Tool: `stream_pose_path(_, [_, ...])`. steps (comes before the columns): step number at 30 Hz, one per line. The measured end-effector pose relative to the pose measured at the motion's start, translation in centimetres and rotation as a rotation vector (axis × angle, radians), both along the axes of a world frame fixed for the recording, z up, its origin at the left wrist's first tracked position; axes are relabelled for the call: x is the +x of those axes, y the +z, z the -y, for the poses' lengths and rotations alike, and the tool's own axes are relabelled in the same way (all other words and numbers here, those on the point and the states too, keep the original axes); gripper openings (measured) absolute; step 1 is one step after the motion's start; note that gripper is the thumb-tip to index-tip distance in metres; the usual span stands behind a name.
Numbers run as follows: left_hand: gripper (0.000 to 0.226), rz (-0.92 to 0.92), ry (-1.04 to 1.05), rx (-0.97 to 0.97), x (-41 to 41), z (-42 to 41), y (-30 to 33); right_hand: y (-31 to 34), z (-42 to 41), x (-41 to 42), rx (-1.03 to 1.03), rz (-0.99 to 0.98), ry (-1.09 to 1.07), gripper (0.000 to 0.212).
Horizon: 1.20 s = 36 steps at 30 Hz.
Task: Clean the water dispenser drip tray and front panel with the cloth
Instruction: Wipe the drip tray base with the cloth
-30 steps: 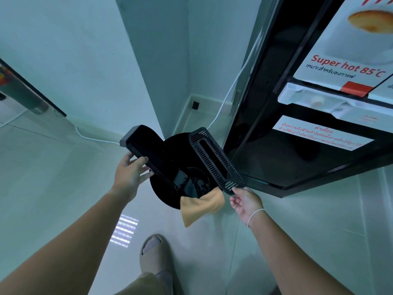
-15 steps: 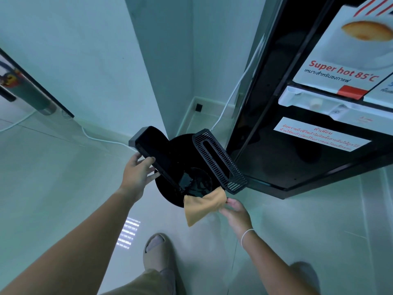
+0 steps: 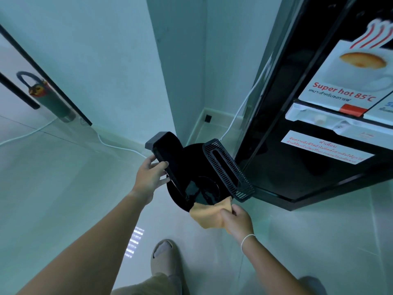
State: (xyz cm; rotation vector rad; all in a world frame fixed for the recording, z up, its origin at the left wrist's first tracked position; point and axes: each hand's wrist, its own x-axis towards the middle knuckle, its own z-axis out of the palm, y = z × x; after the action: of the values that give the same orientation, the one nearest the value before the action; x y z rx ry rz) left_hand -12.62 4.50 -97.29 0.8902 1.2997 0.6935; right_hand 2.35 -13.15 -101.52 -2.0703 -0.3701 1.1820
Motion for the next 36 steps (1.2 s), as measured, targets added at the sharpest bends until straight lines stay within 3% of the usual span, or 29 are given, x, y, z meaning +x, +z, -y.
stream_pose_path(5, [0.036,-0.052,-0.086,0.114,-0.3,0.6,1.9,6.0,-1.6,-1.3,0.301,-0.041,-0.033,0.019])
stream_pose_path(8, [0.032,-0.164,-0.167,0.217,-0.2,1.1,3.3,9.6,-3.5,-1.0,0.463,0.016,-0.069,0.004])
stream_pose_path(11, [0.029,-0.245,-0.290,0.316,0.4,1.4,4.2,12.5,-5.7,-0.2,0.611,0.163,-0.034,0.025])
stream_pose_path(14, [0.027,-0.374,-0.433,0.451,1.4,2.1,4.8,14.5,-7.7,-0.1,0.647,0.442,0.171,0.034])
stream_pose_path(17, [0.031,-0.470,-0.527,0.543,2.5,2.5,4.8,14.6,-8.8,-0.9,0.634,0.673,0.452,0.007])
stream_pose_path(21, [0.021,-0.497,-0.543,0.635,3.7,2.9,5.1,13.4,-9.0,-1.1,0.514,0.829,0.663,0.033])
stream_pose_path(27, [0.024,-0.433,-0.531,0.656,3.6,2.8,4.8,13.0,-9.4,0.1,0.496,0.850,0.700,0.035])
stream_pose_path(33, [0.015,-0.491,-0.557,0.676,3.5,2.7,4.7,13.0,-10.0,1.3,0.503,0.579,0.516,0.026])
stream_pose_path(36, [0.012,-0.498,-0.534,0.679,3.5,2.7,4.5,13.7,-9.9,1.3,0.545,0.581,0.555,0.031])
